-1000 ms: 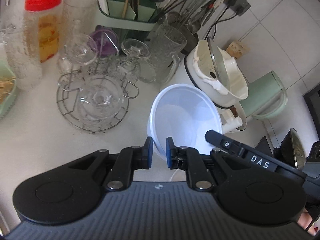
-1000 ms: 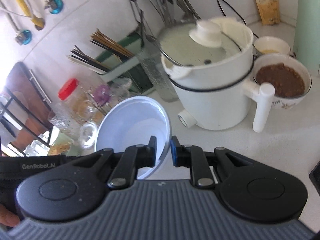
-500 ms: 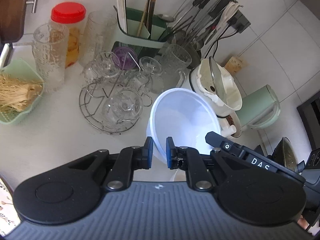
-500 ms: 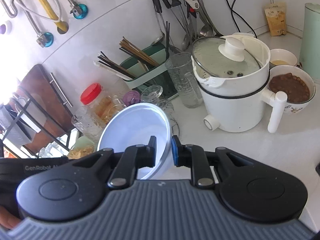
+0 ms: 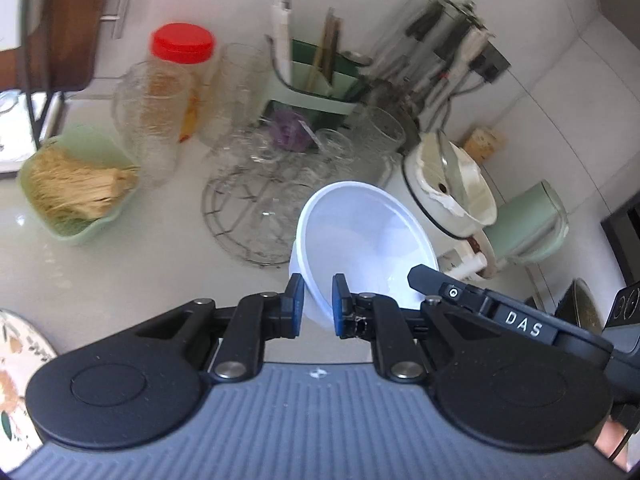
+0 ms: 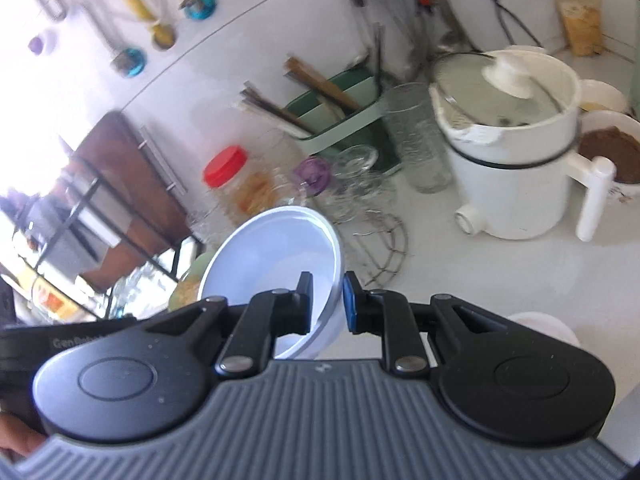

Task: Organize plates and bowls
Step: 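Carry the held bowl with the left tool over the first bowl, then lower the bowl into the first bowl and open the left tool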

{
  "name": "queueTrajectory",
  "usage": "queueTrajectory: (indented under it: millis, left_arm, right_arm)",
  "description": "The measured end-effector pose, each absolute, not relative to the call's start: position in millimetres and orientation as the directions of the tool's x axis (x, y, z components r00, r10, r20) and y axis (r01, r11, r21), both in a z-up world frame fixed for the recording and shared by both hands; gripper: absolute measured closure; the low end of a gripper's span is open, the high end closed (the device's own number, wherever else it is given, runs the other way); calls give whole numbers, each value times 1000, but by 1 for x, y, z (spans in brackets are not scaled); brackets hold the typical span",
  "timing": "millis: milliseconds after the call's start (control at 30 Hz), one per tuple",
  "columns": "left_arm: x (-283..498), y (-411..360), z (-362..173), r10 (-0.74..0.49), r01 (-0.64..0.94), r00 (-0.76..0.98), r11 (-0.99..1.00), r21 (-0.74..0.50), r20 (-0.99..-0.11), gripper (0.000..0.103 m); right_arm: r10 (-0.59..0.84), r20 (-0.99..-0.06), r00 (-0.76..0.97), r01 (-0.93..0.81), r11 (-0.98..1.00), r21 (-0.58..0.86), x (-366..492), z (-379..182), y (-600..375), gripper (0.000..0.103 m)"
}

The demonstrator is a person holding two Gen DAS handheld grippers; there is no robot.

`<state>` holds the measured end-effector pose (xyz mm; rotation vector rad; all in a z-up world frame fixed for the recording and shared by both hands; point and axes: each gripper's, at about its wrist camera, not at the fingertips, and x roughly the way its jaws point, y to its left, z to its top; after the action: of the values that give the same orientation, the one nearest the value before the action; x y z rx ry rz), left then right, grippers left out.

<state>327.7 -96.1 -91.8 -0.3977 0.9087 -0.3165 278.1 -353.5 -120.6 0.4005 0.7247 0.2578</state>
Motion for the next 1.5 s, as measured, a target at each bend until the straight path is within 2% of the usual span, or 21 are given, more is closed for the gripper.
queueTrajectory:
  millis: [267,433,633,933,1367,1400,1433,1500]
  left_arm:
    - [309,-58,-96,-361,-36,601,879,-476,-713,87]
    - [299,-38,-116,-343,-131,577,857,-499,-741,87]
    - [291,-32,-149,-313,-195,528,860,-471,-790,87]
    - [283,-30,-176,-288,-210,458,884,-417,-841,86]
    - [276,-36,-167,-256,-197,458,904,-378,-851,86]
    - [276,-36,-166,-246,-199,456,909,-367,-856,81]
    - [277,-36,-166,-238,-197,452,913,-357,-860,76]
    - [277,-35,-162,-224,-199,451,919,-342,-864,73]
  right_arm:
    - [439,-627,644,-190,885,424,284,-127,-316,83]
    - [448,-679,581,-231,891,390,288,-142,-296,83]
    - [428,-741,518,-246,904,350,285,-165,-279,83]
    - [409,-791,456,-259,911,321,271,-194,-270,83]
    - [404,-784,471,-253,913,319,264,-196,-275,82]
    - [402,-785,472,-250,915,318,264,-196,-276,78]
    - [402,-782,477,-244,915,322,263,-195,-278,64]
    - [404,-767,499,-233,915,331,260,-190,-281,50]
